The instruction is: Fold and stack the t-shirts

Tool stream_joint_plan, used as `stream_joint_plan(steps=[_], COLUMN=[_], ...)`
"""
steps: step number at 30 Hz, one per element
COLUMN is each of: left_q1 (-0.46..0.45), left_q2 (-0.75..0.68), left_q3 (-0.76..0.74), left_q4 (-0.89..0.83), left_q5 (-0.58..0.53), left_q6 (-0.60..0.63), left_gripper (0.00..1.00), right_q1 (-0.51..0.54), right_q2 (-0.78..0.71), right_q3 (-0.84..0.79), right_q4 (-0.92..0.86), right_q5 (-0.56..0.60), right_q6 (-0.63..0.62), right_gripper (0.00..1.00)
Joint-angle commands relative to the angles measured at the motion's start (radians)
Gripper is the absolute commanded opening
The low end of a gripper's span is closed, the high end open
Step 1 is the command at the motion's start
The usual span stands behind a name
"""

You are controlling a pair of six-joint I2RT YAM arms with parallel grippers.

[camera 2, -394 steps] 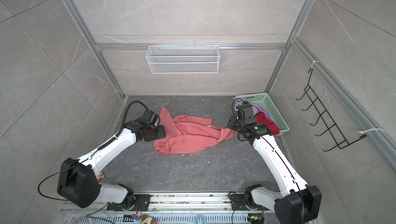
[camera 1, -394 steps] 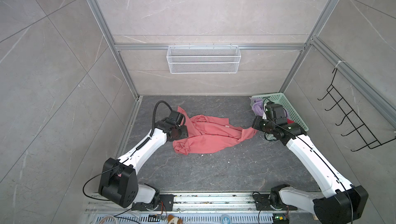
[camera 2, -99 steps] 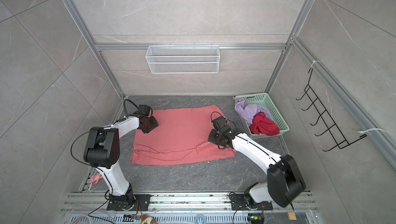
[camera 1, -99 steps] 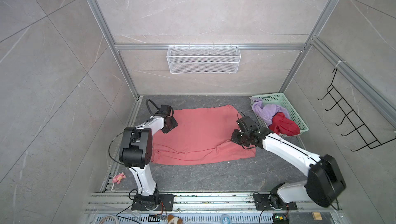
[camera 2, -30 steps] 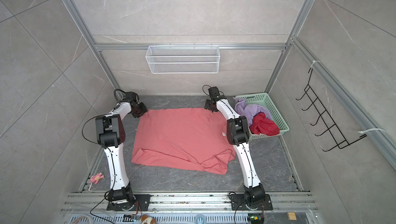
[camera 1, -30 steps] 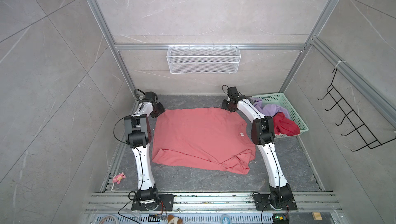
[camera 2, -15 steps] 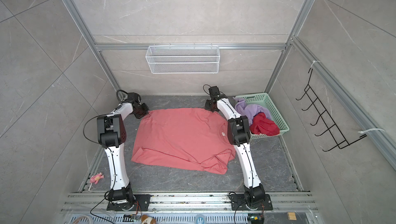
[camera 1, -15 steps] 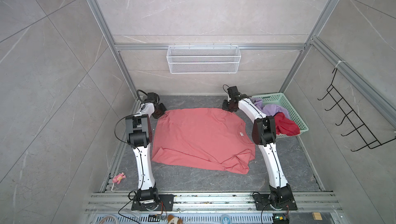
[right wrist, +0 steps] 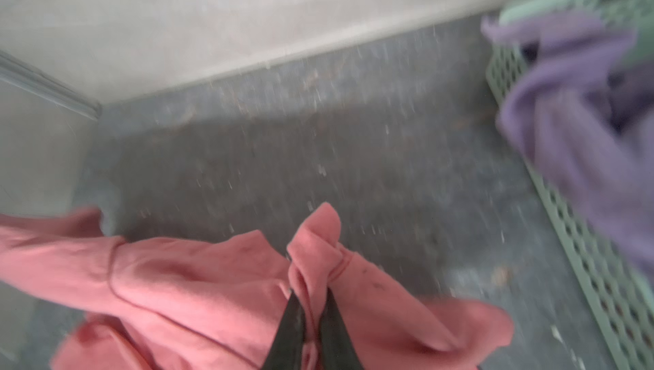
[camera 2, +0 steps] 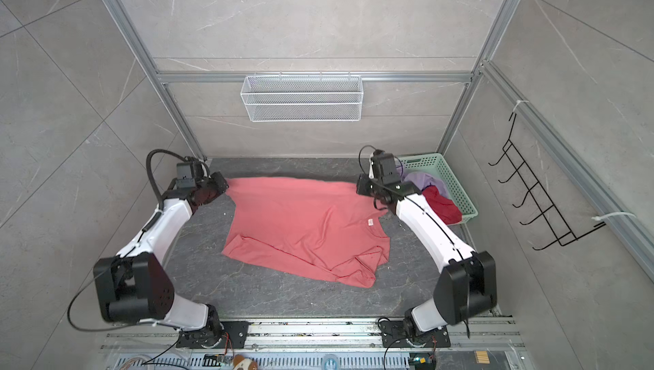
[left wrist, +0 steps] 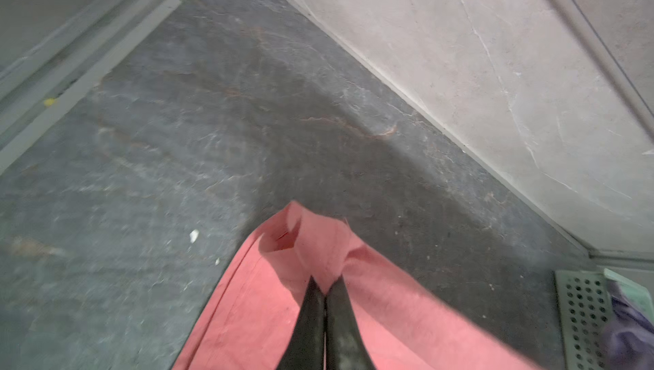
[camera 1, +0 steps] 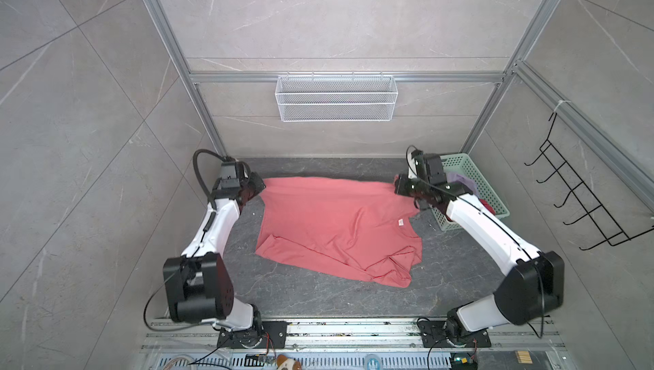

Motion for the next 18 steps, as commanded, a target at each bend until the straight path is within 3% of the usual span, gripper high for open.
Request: stream_joint_plan(steps=[1,3,6,10,18], left_q1=[0.002,0.002,0.002,0.002,0.002], left_q2=[-0.087,-0.145,-0.197,-0.214,-0.219], left_q3=[-0.191,-0.26,-0.31,-0.317,-0.351], left_q4=[-0.042,-0.083,-0.105,-0.121,-0.095], left_q5=[-0.143,-0.199,-0.219,-0.224,-0.197], left_q6=[-0.099,-0.104,-0.112,-0.124,-0.137], left_gripper=[0.0,0.0,0.0,0.0,0.0], right_q1=[0.106,0.166,0.172,0.173,0.173], right_q2=[-0.083,-0.189,-0.296,-0.27,-0.097], right_q3=[-0.183,-0.229,-0.227,-0.161,-0.226], right_q4=[-0.124,-0.21,-0.255,-0.252,-0.067], right_q5=[0.131,0.241,0.298,0.302,0.146], right_q6=[0.112,0.177,0.192,0.146,0.205], right_gripper=[0.33,0.52,0.64,0.66,0.64])
